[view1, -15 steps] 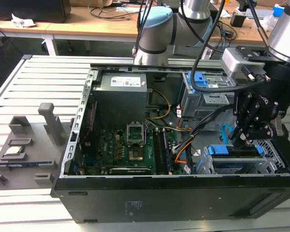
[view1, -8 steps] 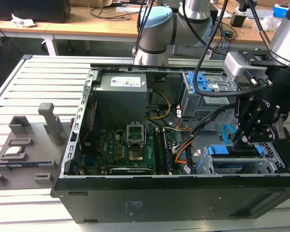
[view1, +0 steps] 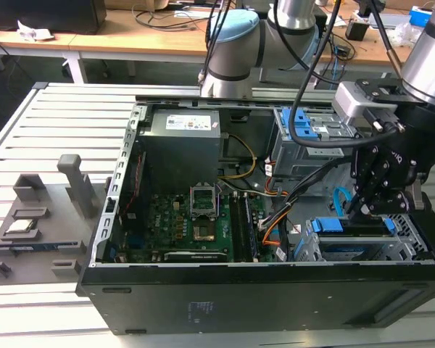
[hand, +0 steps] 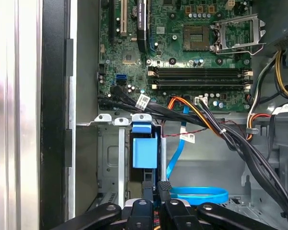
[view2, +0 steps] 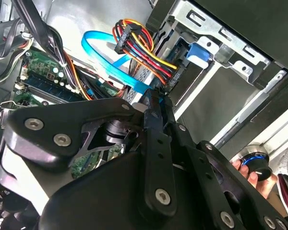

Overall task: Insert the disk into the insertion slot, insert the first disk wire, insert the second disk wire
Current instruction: 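Insert the second disk wire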

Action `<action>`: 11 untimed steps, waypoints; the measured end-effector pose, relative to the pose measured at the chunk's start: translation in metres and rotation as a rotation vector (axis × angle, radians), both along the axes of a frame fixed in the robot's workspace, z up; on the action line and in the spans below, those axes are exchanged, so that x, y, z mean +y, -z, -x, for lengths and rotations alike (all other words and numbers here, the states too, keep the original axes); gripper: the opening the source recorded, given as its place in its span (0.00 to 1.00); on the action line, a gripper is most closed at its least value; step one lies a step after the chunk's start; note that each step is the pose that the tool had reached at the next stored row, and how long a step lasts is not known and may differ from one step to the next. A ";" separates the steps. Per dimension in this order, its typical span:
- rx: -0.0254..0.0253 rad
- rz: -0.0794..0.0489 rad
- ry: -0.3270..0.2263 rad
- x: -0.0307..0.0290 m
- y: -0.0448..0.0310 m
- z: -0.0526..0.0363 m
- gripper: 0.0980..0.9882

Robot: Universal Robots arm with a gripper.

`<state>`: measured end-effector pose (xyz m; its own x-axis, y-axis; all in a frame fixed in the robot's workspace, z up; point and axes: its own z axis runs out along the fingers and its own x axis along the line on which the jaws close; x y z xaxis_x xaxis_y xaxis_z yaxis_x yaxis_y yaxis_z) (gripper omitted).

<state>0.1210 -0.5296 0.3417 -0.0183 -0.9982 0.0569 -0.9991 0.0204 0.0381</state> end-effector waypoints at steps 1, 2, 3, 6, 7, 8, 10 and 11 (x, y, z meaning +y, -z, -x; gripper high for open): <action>0.0000 0.000 0.000 0.0000 0.0009 0.0000 0.07; 0.0001 0.000 0.000 -0.0001 0.0024 0.0000 0.07; 0.0000 0.000 0.000 0.0000 0.0033 0.0000 0.07; -0.0001 0.000 0.000 -0.0001 0.0037 0.0000 0.07; 0.0000 -0.001 0.000 -0.0001 0.0041 0.0000 0.08; 0.0000 0.000 0.000 -0.0001 0.0017 0.0000 0.15; -0.0001 0.000 0.000 0.0006 -0.0164 -0.0001 0.15; 0.0000 0.000 0.000 0.0021 -0.0246 -0.0001 0.15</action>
